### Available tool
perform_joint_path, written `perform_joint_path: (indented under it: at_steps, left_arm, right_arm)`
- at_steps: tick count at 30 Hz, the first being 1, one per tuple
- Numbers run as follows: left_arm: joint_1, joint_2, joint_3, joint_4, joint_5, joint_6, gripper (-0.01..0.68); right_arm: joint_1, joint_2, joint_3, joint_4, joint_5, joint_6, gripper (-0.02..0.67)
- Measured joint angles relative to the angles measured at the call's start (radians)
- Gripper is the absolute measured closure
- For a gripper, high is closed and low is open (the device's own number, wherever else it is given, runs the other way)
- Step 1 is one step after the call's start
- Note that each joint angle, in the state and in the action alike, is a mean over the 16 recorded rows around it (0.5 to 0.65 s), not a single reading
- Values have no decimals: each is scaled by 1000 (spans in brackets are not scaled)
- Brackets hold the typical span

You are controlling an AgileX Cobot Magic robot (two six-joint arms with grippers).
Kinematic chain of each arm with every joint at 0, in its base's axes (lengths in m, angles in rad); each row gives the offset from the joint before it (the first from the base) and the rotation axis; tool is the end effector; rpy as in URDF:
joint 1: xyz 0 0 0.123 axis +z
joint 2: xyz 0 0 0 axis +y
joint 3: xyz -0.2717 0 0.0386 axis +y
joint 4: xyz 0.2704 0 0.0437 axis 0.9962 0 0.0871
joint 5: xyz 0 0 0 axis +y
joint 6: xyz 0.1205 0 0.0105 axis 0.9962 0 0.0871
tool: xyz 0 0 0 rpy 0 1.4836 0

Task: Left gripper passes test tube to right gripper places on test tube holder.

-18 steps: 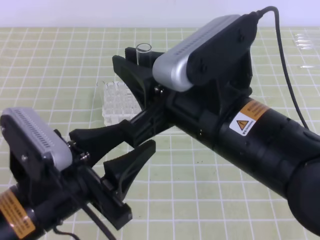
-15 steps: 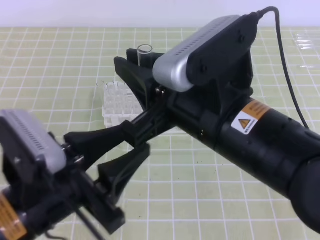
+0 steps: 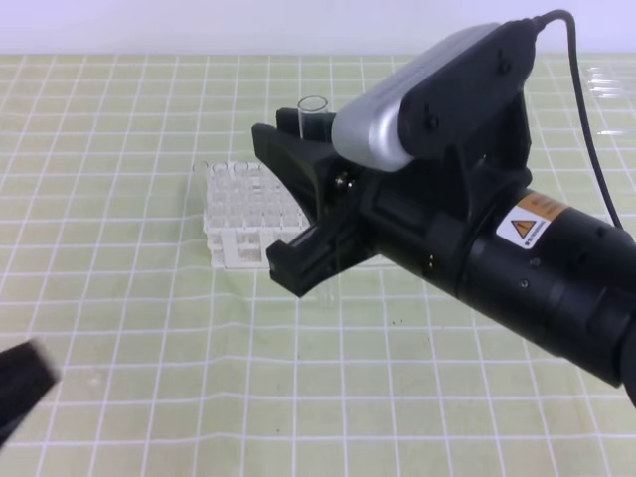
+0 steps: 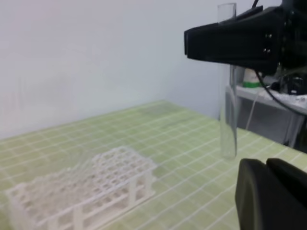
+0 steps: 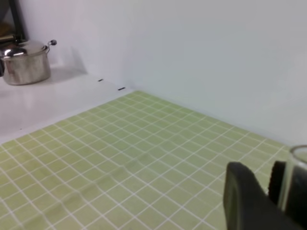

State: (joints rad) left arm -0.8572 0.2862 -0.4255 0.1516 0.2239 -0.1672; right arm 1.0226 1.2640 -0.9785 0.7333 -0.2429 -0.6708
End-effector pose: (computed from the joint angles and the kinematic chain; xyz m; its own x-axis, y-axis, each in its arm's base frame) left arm 0.0900 -0.0978 0.3181 -0.0109 -0.0170 -0.9998 0.7336 0.6793 -0.0195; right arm 0.1968 0.2851 0.3575 -0.0446 0.0172 -0.9989 -0.7572 0.6516 0.0451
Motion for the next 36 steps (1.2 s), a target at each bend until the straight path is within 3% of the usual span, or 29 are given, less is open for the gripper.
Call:
perform_joint_path:
  at_steps: [9, 23, 36]
  left_arm:
    - [0, -254, 36, 41, 162, -16, 673]
    - [0, -306, 339, 54, -67, -138, 674]
    - [0, -306, 437, 56, -15, -184, 675]
  right_arm:
    - [0, -1, 0, 5, 20, -1, 564]
    - [0, 1, 0, 9, 26, -1, 564]
    - [-14, 3, 0, 9, 10, -1, 564]
